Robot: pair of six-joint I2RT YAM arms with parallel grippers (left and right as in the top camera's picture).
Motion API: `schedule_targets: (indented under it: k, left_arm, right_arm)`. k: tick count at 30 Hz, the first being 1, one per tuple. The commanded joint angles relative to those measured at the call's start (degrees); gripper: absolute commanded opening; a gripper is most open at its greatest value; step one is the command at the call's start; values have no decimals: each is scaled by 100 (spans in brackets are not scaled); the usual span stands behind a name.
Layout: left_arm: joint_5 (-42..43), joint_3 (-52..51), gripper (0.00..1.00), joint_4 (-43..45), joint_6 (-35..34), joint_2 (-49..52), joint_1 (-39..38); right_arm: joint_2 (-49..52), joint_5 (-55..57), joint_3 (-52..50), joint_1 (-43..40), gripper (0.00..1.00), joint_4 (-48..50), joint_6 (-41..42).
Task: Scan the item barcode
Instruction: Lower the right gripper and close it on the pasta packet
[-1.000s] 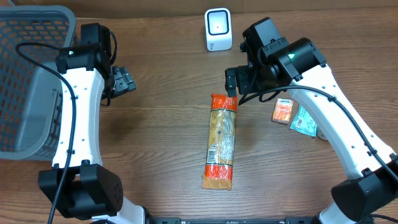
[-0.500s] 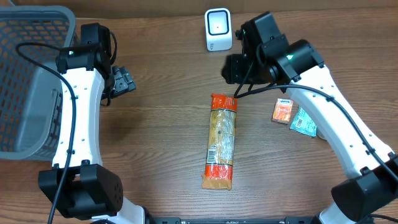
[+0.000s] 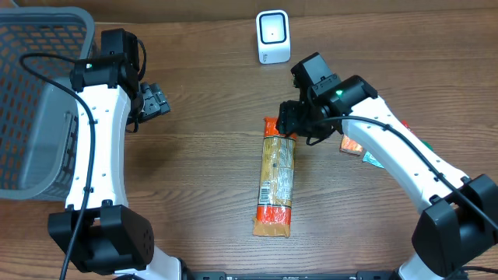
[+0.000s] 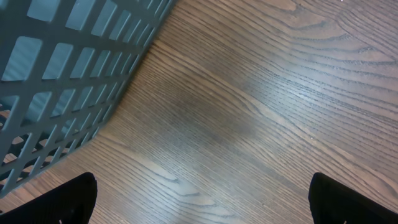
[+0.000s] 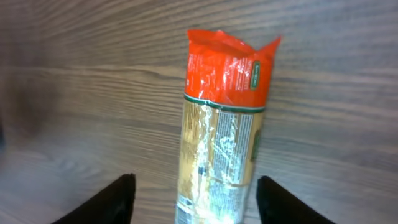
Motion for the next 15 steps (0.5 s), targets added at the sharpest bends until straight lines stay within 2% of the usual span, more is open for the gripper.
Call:
schedule_targets:
  k: [1, 6, 8, 12, 15]
  left_arm:
    - [4, 107, 100, -13, 127, 13, 11]
    - [7, 107, 100, -11, 127, 13, 11]
    - [7, 107, 100, -11, 127, 13, 11]
    - [7, 107, 100, -11, 127, 13, 11]
    - [7, 107, 100, -13, 127, 13, 11]
  right_arm:
    - [-39, 20, -361, 236, 61, 258, 319]
    - [-39, 640, -925, 551, 62, 481, 1023]
    - [-39, 907, -1126, 667, 70, 516, 1226]
    - [-39, 988, -1493, 850, 77, 699, 1528]
    - [-39, 988, -1814, 988, 78, 1073, 1644]
